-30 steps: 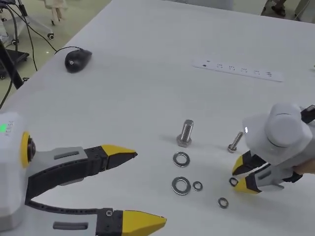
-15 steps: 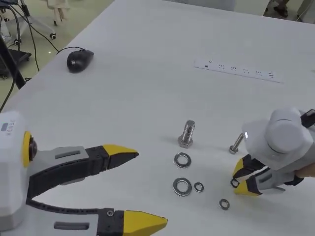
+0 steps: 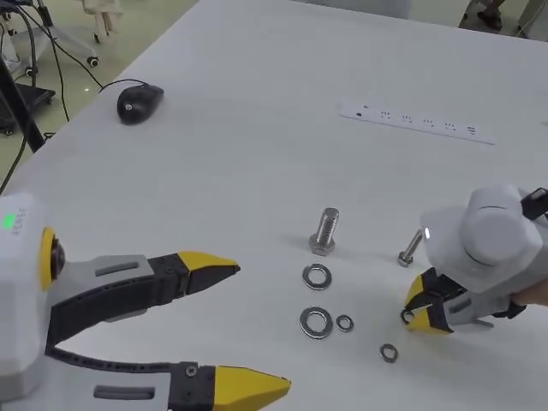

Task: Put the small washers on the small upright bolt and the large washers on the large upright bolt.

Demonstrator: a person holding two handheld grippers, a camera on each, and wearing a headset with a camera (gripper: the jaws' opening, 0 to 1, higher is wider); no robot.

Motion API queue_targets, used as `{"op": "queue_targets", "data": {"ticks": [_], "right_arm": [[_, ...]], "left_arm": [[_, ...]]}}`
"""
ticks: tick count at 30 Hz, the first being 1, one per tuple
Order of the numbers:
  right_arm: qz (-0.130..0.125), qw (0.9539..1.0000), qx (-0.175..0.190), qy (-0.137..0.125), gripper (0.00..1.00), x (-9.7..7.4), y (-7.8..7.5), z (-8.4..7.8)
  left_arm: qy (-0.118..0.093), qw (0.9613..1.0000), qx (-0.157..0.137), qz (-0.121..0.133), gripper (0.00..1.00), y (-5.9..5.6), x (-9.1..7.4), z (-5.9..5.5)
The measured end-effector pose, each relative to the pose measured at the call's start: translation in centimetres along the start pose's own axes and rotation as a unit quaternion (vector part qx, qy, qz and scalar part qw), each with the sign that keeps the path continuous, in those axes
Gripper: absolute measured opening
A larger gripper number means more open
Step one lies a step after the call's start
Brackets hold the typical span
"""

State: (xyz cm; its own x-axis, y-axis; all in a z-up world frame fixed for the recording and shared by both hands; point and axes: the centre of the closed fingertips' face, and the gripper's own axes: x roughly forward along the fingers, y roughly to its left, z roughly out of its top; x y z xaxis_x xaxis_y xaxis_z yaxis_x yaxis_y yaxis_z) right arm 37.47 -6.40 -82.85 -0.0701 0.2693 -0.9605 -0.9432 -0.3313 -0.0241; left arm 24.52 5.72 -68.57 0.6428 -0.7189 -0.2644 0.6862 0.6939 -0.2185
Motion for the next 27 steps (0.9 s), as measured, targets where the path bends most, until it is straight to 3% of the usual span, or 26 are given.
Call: {"op": "queue_targets", "data": {"ticks": [6,10,19,27], "right_arm": [[-0.001,0.9997,0.021,-0.009,0.12,-0.1,-0.1,0.0],[-0.002,0.9994,0.031,-0.018,0.12,-1.4,-0.3,0.5],[-0.032,0.9988,0.033,-0.018,0.12,-3.9,-2.2,0.4],[-0.048,0.9979,0.039,-0.019,0.12,-5.1,-3.2,0.3]], "left_arm": [[0.001,1.0000,0.000,-0.001,0.60,-0.1,0.1,0.0],[-0.001,1.0000,0.002,-0.002,0.60,-0.2,0.2,0.1],[0.000,1.0000,0.003,-0.005,0.60,-0.2,0.3,0.1],[0.005,1.0000,0.003,-0.007,0.60,-0.3,0.4,-0.2]]}}
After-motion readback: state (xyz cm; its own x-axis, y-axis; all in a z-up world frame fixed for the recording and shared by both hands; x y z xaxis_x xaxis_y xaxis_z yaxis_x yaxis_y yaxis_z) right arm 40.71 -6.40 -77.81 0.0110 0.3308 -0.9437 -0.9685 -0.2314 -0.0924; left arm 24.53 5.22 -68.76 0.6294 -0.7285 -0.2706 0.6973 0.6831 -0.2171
